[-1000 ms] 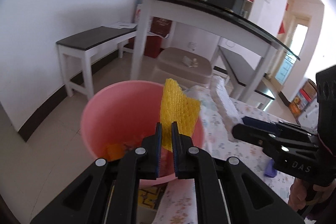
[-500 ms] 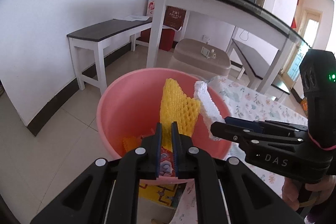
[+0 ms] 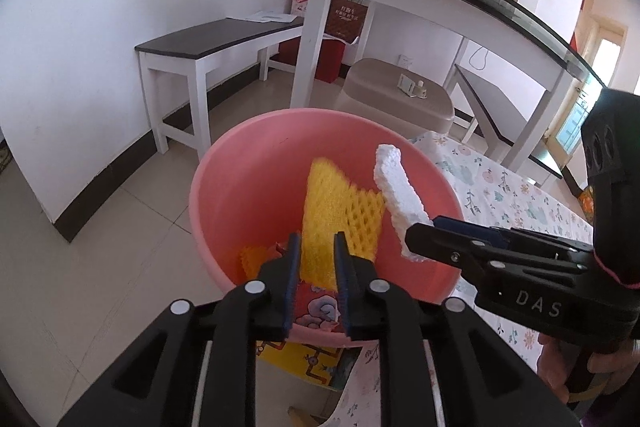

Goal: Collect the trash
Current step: 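Carry the foam net and foam strip over the pink bucket and open both grippers, then move both tools back over the purple glove and cup on the table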

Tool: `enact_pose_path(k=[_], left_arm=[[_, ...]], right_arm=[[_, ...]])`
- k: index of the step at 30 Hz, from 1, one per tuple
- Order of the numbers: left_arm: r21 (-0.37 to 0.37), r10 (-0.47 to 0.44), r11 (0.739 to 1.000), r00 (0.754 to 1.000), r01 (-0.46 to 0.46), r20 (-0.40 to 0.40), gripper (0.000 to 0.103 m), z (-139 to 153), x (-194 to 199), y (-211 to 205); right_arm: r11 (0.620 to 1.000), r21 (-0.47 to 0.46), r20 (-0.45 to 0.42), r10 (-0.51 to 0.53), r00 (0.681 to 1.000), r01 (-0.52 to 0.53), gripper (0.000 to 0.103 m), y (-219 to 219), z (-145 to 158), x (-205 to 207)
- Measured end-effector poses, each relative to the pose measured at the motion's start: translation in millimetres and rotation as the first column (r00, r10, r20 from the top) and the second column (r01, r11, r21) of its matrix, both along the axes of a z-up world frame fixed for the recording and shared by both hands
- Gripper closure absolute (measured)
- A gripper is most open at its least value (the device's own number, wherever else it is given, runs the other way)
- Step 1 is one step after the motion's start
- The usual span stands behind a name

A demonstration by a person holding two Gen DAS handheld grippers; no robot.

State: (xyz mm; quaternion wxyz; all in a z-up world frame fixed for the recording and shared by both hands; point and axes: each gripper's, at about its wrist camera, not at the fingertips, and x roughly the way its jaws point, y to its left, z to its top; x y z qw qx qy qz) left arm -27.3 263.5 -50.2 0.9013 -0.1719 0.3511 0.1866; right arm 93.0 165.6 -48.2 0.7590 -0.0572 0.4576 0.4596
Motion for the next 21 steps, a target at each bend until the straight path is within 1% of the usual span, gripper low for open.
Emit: enact_pose_path(k=[3,5,6,12,17,21], left_arm=[[0.000,0.003,1.000,1.000,-0.003,0.004,0.082,0,-2,1],[0.003,0.002,1.000,1.000,-0.002,0.008,0.082,1,-3,0],[0.002,0.002,1.000,1.000,-0.002,0.011,0.082,1,-4,1],[-0.001,-0.018,1.000,0.999,0.019,0.040,0.082,9,-8,-6],[0.001,-0.070,0.998,0.995,0.070,0.071,0.082,17,-9,-19],[0.022,-0.116,0.993,0.989,0.114,0.087,0.082,25,-5,-34]], right_arm=[[1.000,-0.001,0.005,0.005,1.000,-0.005,0.072,0,-1,-2],[1.000,0.001,0.007,0.008,1.000,-0.008,0.066,0,0,-3],[1.000,0.003,0.009,0.006,1.000,-0.006,0.065,-1,0,-4],[1.000,0.011,0.043,0.003,0.999,-0.003,0.065,-7,6,-10],[1.000,0.021,0.098,-0.016,0.995,0.014,0.065,-27,18,-21],[0.999,0.004,0.133,-0.046,0.990,0.045,0.065,-52,24,-27]])
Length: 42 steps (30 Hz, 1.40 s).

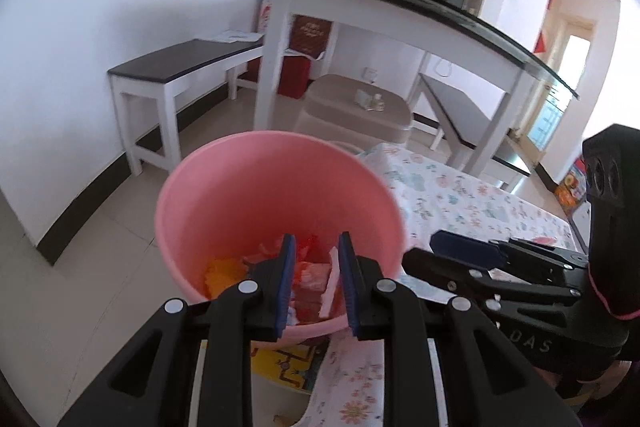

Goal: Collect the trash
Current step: 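Move both tools back over the purple glove and cup on the table, then grasp the purple glove with the left gripper while the right gripper grasps the pink-and-white cup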

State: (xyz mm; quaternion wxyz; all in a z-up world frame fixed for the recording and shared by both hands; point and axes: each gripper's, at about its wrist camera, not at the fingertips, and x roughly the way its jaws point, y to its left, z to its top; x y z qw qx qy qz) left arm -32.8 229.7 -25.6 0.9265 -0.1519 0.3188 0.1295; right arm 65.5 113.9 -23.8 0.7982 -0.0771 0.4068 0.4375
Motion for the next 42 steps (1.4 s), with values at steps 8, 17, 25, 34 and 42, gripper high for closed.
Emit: enact_pose_path(k=[8,17,25,34,42], left_arm=[[0.011,-0.101,0.995,0.995,0.101,0.014,0.082,11,13,-36],[-0.036,-0.257,0.966,0.966,0.256,-0.004,0.082,7,35,-86],[-0.118,-0.491,0.868,0.869,0.483,-0.057,0.082,-5,68,-167],[-0.098,-0.610,0.792,0.775,0.602,-0.167,0.082,-30,94,-241],[0.002,-0.557,0.812,0.778,0.583,-0.291,0.082,-55,111,-268]], right_arm=[[0.992,-0.056,0.057,-0.114,0.992,0.117,0.065,-70,3,-8],[0.940,-0.039,-0.089,-0.341,0.936,0.339,0.065,-193,-22,-14],[0.871,-0.029,-0.132,-0.489,0.862,0.490,0.065,-264,-38,-12],[0.845,-0.023,-0.119,-0.533,0.838,0.534,0.065,-300,-45,-9],[0.844,-0.008,-0.122,-0.534,0.837,0.537,0.065,-313,-48,0]])
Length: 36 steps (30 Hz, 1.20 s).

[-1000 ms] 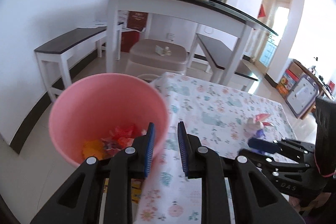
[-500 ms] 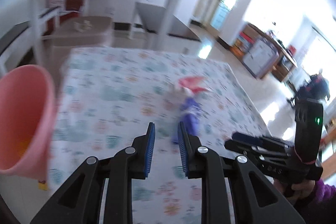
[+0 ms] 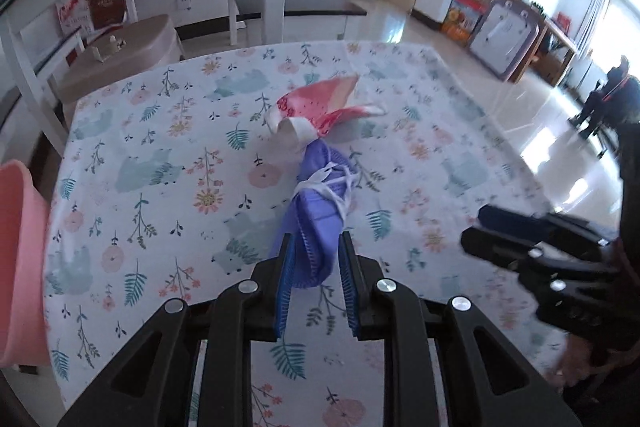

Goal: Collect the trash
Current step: 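Grasp the purple glove with the left gripper while the right gripper grasps the pink-and-white cup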

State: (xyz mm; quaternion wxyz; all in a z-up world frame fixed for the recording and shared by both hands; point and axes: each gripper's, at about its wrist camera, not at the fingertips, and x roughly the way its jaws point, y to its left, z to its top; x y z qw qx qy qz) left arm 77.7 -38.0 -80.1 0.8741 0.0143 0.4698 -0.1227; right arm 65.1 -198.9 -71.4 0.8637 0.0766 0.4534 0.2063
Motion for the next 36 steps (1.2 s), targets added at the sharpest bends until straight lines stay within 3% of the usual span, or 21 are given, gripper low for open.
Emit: enact_pose_path(k=[6,10,18,26,31,36], left_arm=[[0.008,0.006,1.000,1.000,-0.006,0.018,0.083,0,-1,1],[0.000,-0.014,1.000,1.000,0.014,0.025,0.097,0,-4,0],[-0.032,-0.042,0.999,0.998,0.044,0.042,0.099,12,-27,14],[-0.067,0.037,0.997,0.997,-0.032,0.071,0.099,28,-40,42],[-0.092,0.069,0.994,0.996,-0.063,0.062,0.099,27,-40,53],[-0.116,0.097,0.989,0.994,-0.092,0.042,0.099,21,-36,63]], right_arm=[[1.000,0.017,-0.007,0.020,1.000,-0.020,0.065,0,-2,8],[0.999,0.030,-0.005,0.027,1.000,-0.027,0.065,0,0,13],[0.996,0.056,0.030,0.063,0.998,-0.064,0.065,4,17,47],[0.954,-0.163,0.073,0.267,0.961,-0.252,0.065,46,19,91],[0.876,-0.295,0.095,0.425,0.900,-0.382,0.058,70,17,100],[0.823,-0.396,0.142,0.492,0.859,-0.406,0.058,81,14,108]])
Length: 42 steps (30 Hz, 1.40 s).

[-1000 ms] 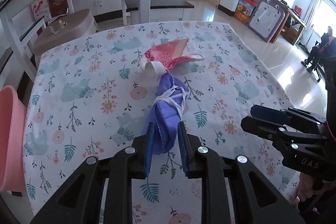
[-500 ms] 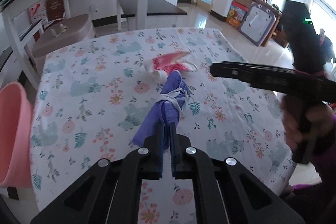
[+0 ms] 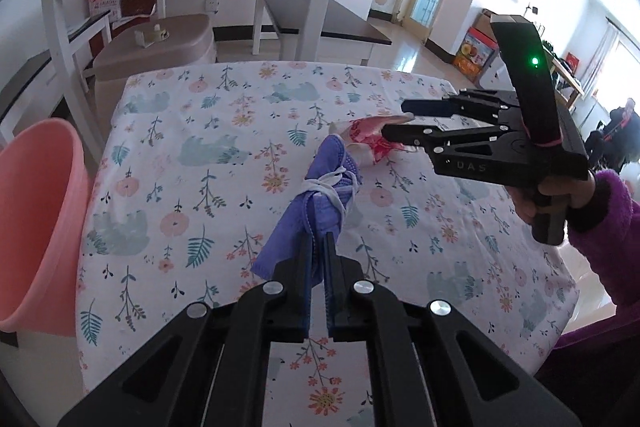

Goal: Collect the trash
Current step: 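Grasp the purple glove with the left gripper while the right gripper grasps the pink-and-white cup, then carry the glove and cup over the pink bucket and open both grippers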

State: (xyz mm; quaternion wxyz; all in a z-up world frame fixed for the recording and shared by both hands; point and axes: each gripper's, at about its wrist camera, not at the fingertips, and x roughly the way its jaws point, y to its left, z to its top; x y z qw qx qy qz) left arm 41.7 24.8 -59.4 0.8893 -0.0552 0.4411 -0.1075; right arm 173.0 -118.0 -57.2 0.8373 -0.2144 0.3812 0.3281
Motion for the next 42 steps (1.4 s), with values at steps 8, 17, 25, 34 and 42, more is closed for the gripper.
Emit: enact_pose_path(k=[8,17,25,34,42], left_arm=[[-0.021,0.027,0.999,1.000,-0.026,0.010,0.099,2,1,11],[-0.037,0.057,0.998,0.997,-0.055,0.055,0.099,12,-7,20],[-0.050,0.141,0.989,0.981,-0.136,0.135,0.099,35,-22,46],[-0.024,0.359,0.932,0.912,-0.362,0.199,0.099,57,-49,118],[0.016,0.529,0.841,0.829,-0.541,0.183,0.099,44,-57,185]], right_arm=[[0.997,0.030,-0.039,0.077,0.996,-0.076,0.061,-1,-2,16],[0.967,0.244,-0.216,-0.016,0.976,0.070,0.094,-18,13,-6],[0.930,0.346,-0.246,-0.036,0.969,0.123,0.094,9,42,-48],[0.932,0.363,-0.239,0.080,0.968,0.012,0.094,110,58,-61],[0.937,0.339,-0.249,0.170,0.954,-0.078,0.094,203,57,-68]])
